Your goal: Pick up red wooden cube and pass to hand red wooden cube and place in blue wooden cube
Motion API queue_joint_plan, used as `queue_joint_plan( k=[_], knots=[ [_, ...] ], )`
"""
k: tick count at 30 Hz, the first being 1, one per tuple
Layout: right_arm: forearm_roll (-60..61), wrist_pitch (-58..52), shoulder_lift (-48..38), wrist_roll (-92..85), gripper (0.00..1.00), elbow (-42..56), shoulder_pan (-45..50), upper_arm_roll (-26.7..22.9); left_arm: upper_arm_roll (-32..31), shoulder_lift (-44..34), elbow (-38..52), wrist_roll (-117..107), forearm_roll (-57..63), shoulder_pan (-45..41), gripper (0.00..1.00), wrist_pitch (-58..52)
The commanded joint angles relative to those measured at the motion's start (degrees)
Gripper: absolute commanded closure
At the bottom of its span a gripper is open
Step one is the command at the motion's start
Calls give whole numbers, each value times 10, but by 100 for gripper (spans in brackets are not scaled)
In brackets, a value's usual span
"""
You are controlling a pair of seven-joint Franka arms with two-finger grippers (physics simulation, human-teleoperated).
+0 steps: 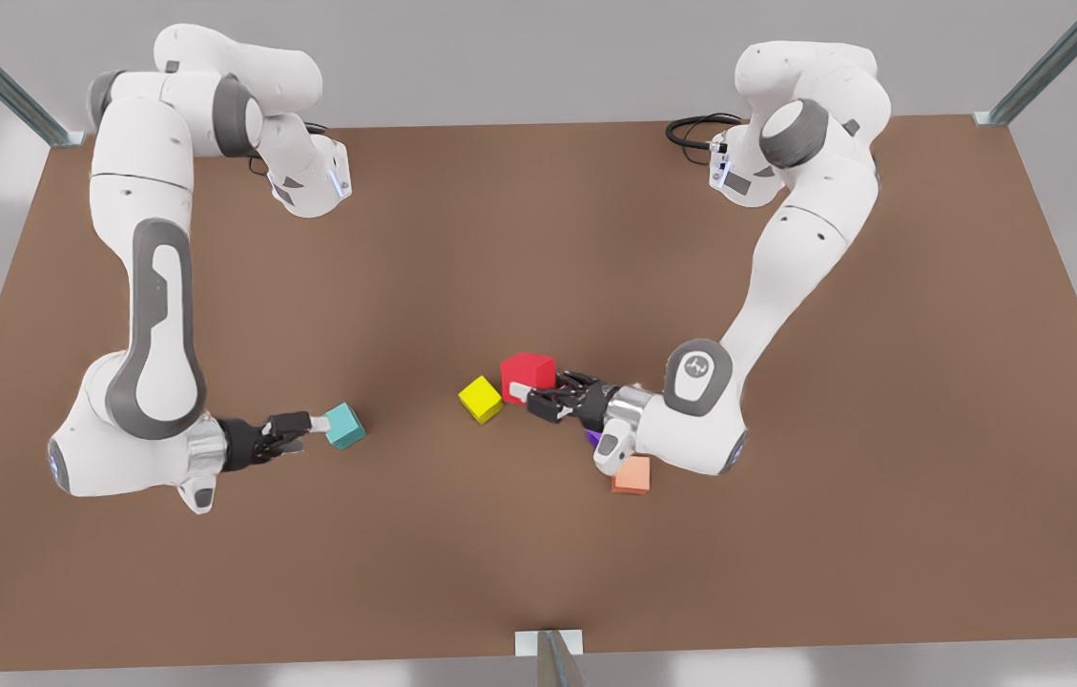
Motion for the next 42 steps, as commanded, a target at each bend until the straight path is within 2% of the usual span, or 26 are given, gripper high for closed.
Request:
queue_joint_plan(
  k=[1,4,8,11,15,16,24,28,32,39,42],
  knots=[
    [79,1,7,-573,0,-15,2,1,-1,5,5,351,-31,-4,36,22],
    [109,4,-10,-597,0,-59,11,2,0,5,4,451,-30,-4,36,21],
    [222,13,-22,-784,0,-116,29,2,1,5,2,499,-28,-3,36,61],
    [255,96,-54,-890,0,-189,58,2,3,7,1,530,-29,-2,36,96],
    [403,173,-73,-977,0,-255,99,2,2,25,3,583,-86,-2,36,149],
    [422,174,-73,-987,0,-254,102,2,2,28,4,615,-122,-1,36,151],
    [495,174,-31,-1017,0,-214,135,3,4,43,1,720,-175,7,36,179],
    [540,175,-5,-1017,0,-182,139,41,3,42,0,720,-176,7,36,180],
    [553,196,7,-1011,0,-162,136,51,3,43,-2,720,-183,5,36,180],
    [567,225,80,-956,0,-50,135,69,3,45,-2,720,-185,1,36,184],
    [567,224,87,-949,0,-37,133,81,2,49,-3,720,-185,1,36,184]
  ],
)
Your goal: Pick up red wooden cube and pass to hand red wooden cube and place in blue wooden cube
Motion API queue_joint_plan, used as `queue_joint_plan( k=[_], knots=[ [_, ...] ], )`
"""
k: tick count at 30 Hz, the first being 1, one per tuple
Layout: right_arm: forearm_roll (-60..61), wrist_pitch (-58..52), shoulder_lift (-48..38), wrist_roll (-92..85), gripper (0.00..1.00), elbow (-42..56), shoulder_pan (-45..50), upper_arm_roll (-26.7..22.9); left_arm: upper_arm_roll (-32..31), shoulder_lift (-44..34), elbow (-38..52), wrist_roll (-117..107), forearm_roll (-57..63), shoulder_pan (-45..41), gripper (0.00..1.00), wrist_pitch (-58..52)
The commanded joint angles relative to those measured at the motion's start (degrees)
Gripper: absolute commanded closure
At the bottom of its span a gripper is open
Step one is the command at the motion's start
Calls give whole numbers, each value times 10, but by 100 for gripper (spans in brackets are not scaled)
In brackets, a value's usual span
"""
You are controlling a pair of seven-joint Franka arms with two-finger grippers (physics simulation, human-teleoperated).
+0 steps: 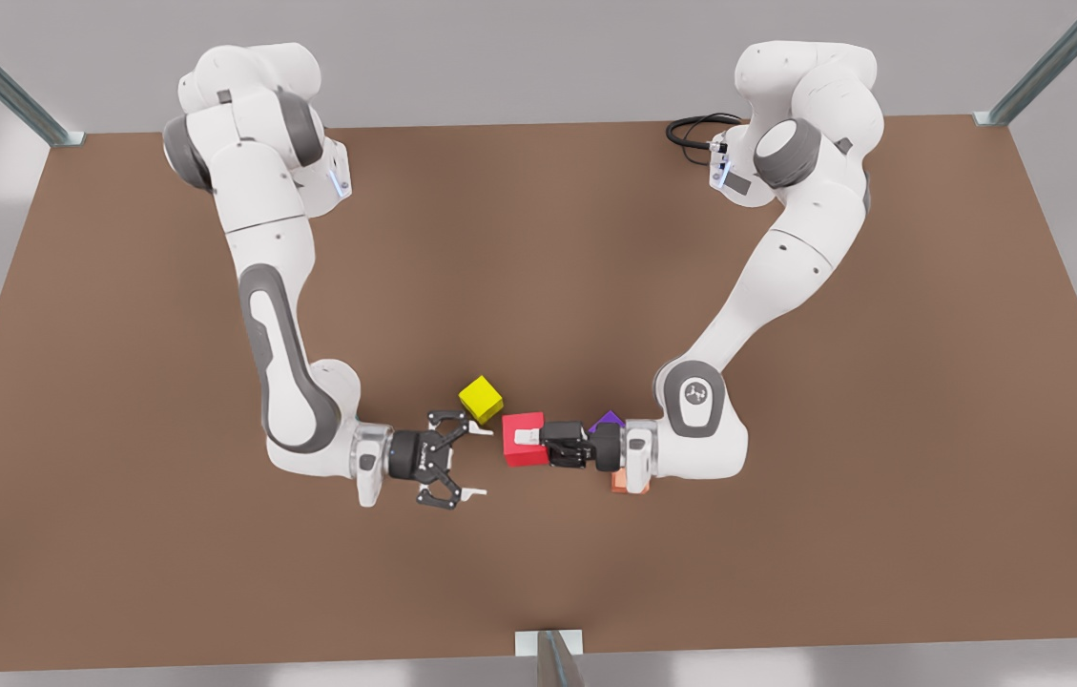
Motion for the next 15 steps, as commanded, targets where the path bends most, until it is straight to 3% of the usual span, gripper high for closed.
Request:
queue_joint_plan(
  k=[1,15],
  knots=[
    [2,10,3,-81,0,5,-1,8,0,0,0,114,-5,0,36,1],
    [-8,-26,-19,-81,0,-37,-19,29,-1,0,0,114,-4,3,36,-3]
  ],
)
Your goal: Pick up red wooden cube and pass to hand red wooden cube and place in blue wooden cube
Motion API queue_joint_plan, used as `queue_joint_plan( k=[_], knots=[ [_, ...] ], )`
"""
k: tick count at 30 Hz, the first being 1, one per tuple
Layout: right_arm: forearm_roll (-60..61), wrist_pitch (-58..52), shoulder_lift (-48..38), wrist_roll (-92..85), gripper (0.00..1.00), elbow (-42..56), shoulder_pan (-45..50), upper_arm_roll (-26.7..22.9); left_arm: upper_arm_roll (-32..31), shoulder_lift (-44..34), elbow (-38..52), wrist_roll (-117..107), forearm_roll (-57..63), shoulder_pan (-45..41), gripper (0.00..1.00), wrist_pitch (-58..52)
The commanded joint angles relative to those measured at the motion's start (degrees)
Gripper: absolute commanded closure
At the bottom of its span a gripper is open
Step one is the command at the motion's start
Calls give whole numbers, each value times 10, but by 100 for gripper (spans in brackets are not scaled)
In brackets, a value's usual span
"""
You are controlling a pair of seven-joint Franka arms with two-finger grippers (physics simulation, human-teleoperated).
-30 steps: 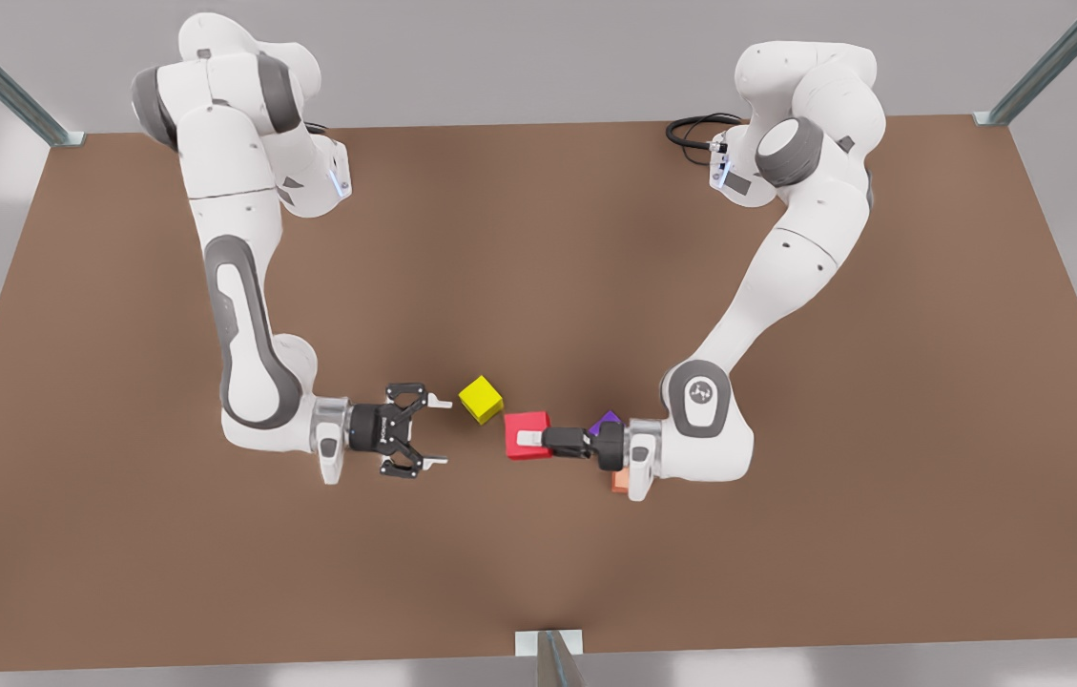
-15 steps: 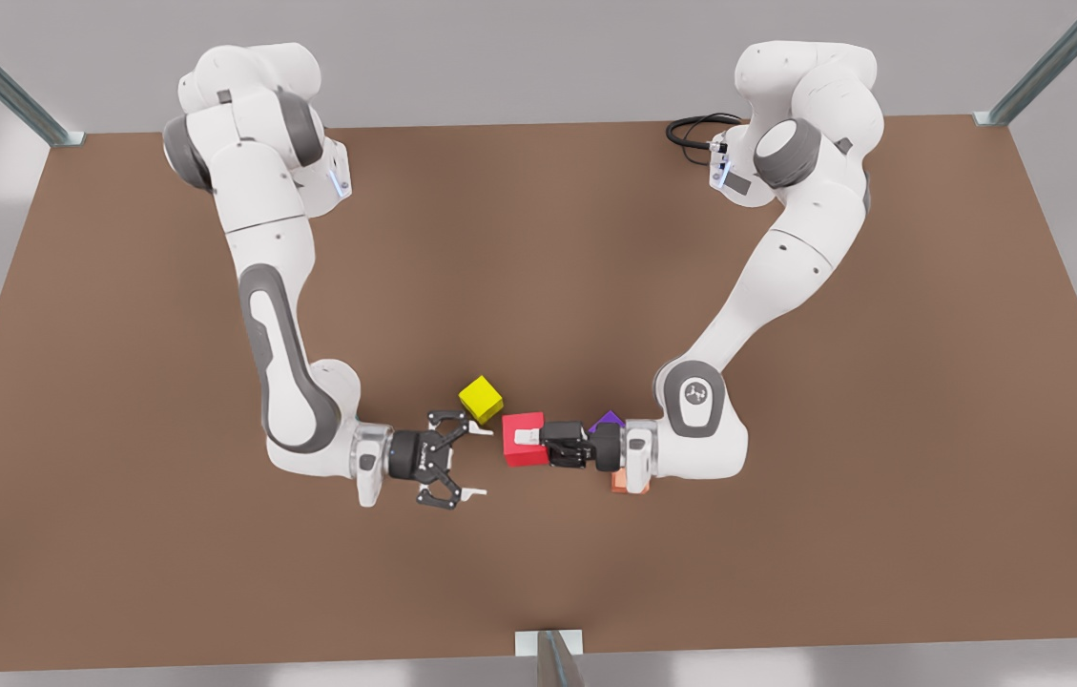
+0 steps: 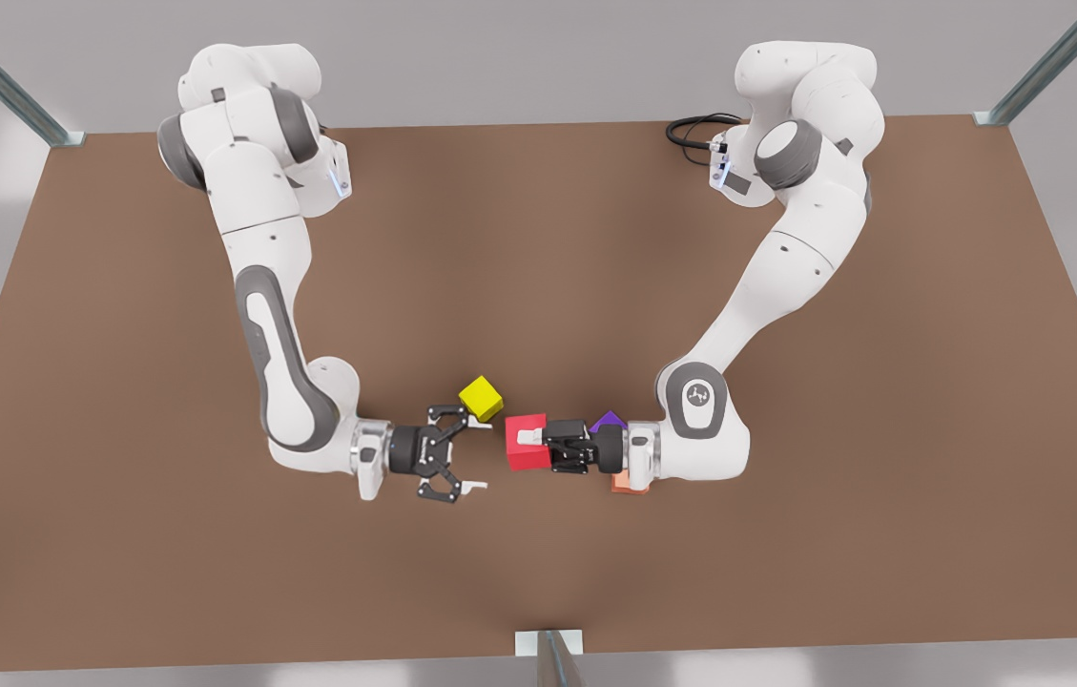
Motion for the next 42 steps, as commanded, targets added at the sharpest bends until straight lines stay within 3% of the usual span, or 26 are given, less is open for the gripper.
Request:
queue_joint_plan(
  k=[1,42],
  knots=[
    [-2,-16,-4,-33,0,-4,-3,8,0,-1,0,56,-4,0,36,-2],
    [8,21,16,-19,0,25,0,55,0,2,0,55,-23,-3,36,-1]
  ],
)
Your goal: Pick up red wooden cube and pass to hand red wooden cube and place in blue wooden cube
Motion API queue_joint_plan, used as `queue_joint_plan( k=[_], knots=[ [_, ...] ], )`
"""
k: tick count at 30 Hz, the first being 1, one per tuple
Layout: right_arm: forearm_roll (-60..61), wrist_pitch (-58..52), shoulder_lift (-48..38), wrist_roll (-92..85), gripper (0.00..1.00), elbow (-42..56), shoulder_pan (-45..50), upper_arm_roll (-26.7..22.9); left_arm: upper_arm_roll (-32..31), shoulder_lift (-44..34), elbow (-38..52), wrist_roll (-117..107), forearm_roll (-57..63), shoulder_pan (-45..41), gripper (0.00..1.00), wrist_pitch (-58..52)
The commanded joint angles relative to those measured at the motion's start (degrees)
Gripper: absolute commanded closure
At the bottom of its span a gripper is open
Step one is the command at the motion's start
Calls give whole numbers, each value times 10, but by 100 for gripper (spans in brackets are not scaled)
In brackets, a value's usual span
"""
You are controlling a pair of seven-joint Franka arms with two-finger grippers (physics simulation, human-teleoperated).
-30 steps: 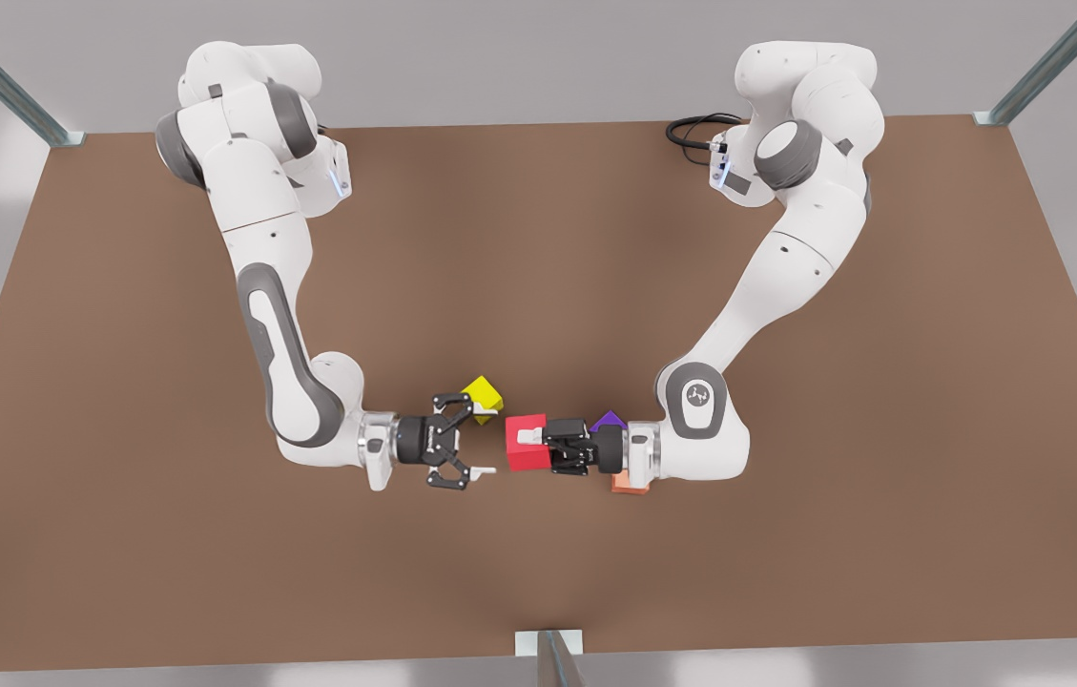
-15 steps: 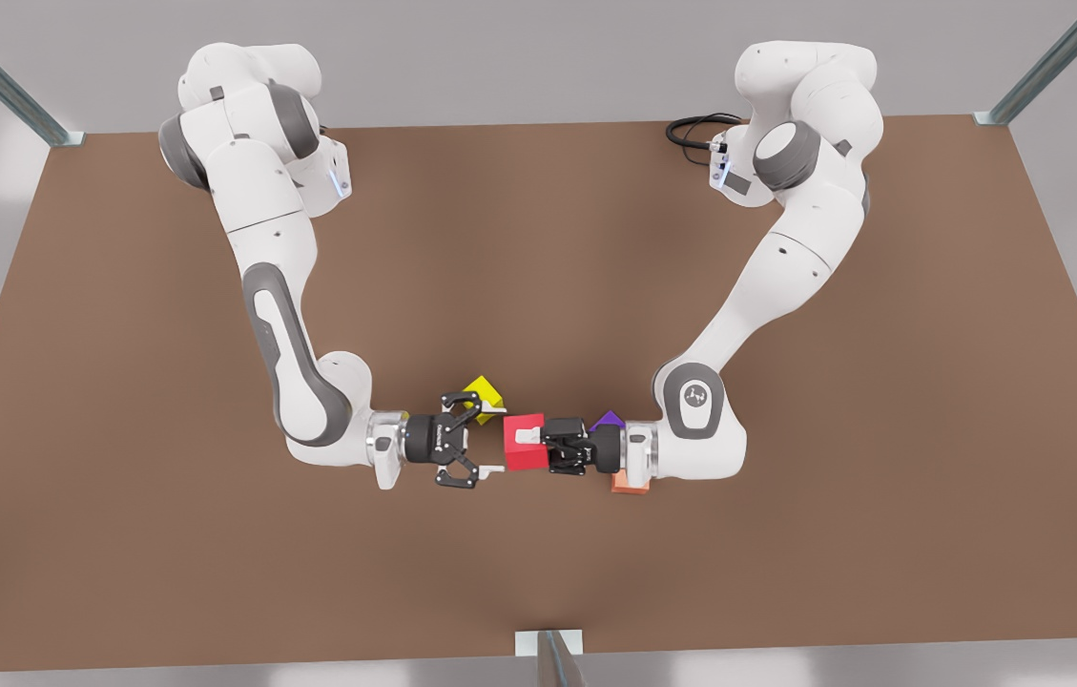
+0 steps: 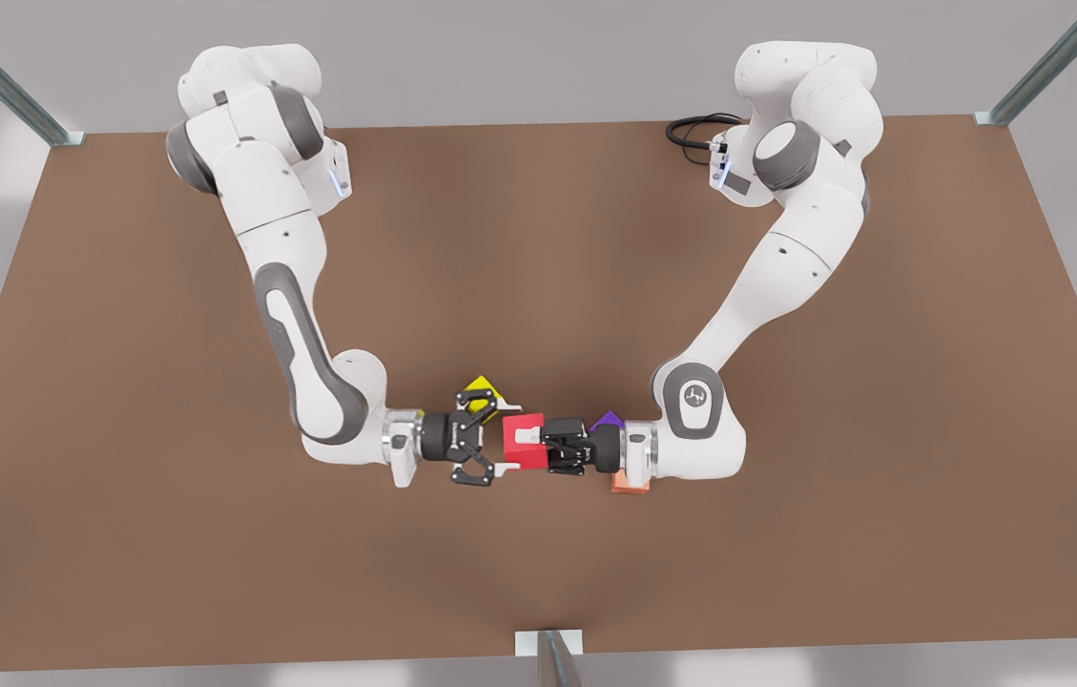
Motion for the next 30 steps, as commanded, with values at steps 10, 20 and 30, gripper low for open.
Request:
queue_joint_plan(
  k=[10,20,30],
  knots=[
    [-1,29,15,3,0,14,6,16,-1,-2,0,9,-4,2,36,-3],
    [-2,33,24,3,0,8,12,16,-1,-2,1,3,-4,1,36,-3],
    [-1,44,24,5,0,17,14,24,0,-1,1,4,-4,2,36,-4]
  ],
)
